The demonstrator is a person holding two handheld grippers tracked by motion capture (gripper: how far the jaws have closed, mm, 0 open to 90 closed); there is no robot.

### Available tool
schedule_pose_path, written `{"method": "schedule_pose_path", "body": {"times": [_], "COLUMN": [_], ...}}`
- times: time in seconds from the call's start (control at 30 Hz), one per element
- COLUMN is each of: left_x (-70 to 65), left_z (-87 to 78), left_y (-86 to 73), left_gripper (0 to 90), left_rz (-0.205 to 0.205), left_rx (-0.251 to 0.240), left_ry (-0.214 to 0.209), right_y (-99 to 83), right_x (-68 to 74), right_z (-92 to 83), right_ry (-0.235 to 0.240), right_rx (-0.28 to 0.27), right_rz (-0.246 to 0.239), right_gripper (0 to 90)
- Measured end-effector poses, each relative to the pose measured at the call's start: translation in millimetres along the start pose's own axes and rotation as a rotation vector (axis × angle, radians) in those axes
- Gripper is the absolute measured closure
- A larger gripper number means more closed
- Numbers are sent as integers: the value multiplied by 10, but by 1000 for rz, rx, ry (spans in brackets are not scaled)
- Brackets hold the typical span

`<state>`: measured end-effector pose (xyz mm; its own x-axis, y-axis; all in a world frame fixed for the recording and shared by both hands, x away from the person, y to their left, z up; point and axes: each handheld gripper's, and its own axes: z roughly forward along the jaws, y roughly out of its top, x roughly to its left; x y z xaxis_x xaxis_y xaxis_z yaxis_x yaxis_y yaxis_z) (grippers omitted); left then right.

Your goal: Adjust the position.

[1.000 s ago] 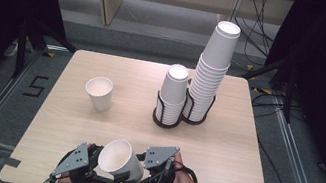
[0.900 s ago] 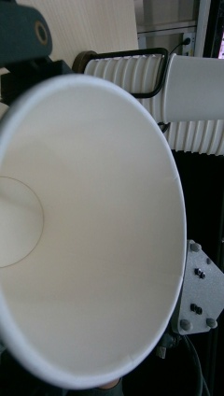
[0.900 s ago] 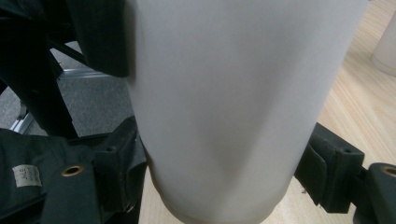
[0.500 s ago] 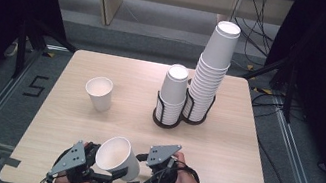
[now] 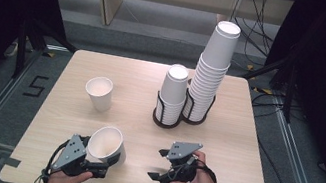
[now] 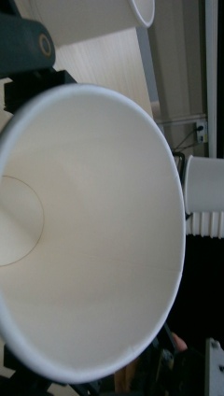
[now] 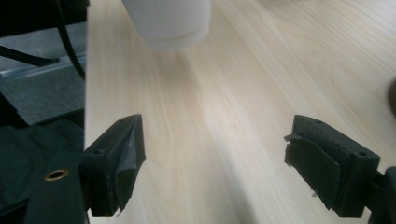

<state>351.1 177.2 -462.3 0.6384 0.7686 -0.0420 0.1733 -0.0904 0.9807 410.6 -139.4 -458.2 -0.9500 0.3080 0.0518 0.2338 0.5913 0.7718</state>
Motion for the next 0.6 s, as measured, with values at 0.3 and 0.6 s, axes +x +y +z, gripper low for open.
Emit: {"method": "schedule_pose_path", "body": {"times": [0.3,0.6], "left_x": [191,371], "left_z": [-27,-42], "left_y": [-20,-47], "left_gripper": [151,151], "left_rz": [5,-13], "left_rx": [15,21], "left_ry": [130,196], "right_y": [-124,-178], "right_x": [-84,-86], "right_z": [-108,-134], "right_ry": [-70,-76], "right_rx": [14,35], "right_rz": [41,58], "right_gripper": [201,200]}}
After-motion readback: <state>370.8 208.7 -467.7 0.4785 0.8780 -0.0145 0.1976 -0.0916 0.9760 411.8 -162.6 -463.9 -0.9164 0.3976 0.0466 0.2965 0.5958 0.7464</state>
